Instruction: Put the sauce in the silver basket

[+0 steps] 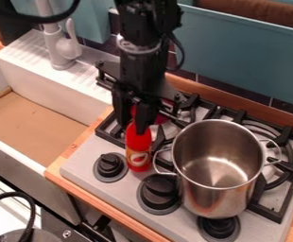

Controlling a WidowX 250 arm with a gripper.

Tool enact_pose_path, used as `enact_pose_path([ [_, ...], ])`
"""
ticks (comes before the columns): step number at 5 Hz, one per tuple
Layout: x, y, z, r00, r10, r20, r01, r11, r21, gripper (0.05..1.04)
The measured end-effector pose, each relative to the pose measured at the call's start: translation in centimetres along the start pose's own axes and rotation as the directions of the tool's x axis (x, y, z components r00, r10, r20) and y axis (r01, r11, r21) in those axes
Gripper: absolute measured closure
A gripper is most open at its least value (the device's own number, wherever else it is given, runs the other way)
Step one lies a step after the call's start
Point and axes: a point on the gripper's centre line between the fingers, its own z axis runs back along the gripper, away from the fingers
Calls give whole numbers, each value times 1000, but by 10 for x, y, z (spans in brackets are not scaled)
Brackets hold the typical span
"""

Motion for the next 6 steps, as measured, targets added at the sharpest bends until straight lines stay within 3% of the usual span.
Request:
enact_pose_path([
  [1, 7, 6, 6, 999, 43, 18, -43, 999, -1, 806],
  [2, 17, 14, 27, 993, 108, 56, -108, 994, -2, 806],
  [3, 20, 9, 72, 992, 123, -11, -124, 991, -57, 806],
  [4, 18, -12, 105, 992, 87, -96, -100, 985, -141, 806],
  [5, 7, -38, 124, 989, 26, -147, -52, 982, -181, 806],
  [6, -3, -70, 109, 988, -6, -152, -23, 982, -188, 806],
])
